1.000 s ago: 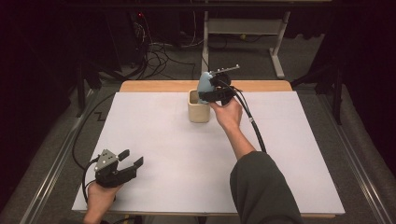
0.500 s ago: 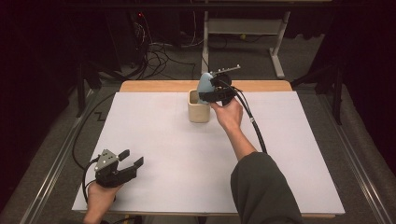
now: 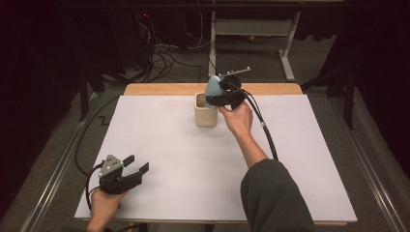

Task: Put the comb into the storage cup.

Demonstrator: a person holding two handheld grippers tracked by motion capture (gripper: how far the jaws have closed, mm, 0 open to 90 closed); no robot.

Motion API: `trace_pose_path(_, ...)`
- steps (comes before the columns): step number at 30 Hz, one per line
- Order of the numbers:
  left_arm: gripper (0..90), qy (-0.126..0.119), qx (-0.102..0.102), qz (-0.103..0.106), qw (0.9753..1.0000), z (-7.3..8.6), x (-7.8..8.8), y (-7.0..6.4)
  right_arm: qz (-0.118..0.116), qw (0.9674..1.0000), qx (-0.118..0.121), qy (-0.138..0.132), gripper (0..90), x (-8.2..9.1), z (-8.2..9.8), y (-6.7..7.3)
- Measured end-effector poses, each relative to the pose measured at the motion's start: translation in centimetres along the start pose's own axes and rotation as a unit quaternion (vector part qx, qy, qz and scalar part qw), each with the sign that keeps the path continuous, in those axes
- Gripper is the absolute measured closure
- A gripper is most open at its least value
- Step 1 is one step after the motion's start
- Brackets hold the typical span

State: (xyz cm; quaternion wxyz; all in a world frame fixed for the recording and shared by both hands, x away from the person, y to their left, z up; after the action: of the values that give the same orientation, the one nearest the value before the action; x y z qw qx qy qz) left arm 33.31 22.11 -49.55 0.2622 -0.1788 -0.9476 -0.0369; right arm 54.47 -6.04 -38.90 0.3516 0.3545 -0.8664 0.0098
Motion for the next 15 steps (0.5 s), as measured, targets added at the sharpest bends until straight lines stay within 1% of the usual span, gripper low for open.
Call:
trace_pose_path(5, 35.3, -0.001, 0.002, 0.0, 1.0, -0.03, 0.02, 0.02, -0.001, 1.0, -0.001, -0.003, 40.7, 0.2, -0.03, 0.03)
trace_pose_path(8, 35.3, -0.001, 0.002, 0.0, 1.0, -0.04, 0.02, 0.01, -0.001, 0.9999, 0.003, -0.011, 40.4, 0.32, -0.02, -0.01)
trace_pose_path(15, 35.3, 0.0, 0.0, 0.0, 1.0, -0.03, -0.01, -0.02, 0.001, 0.9998, 0.01, -0.016, 37.3, 0.56, 0.39, -0.21)
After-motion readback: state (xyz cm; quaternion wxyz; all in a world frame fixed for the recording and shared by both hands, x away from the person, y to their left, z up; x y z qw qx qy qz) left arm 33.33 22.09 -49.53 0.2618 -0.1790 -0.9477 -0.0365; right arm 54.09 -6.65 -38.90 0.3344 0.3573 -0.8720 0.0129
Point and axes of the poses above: each handheld gripper's, and its own axes: x roughly backward along the jaws, z roughly out of its underside, y roughly to its left, the point moved 7 cm from there along -x, roughly forward along the jaws, and after that the axes turned 9 degrees about -z, right-handed, at the moved point
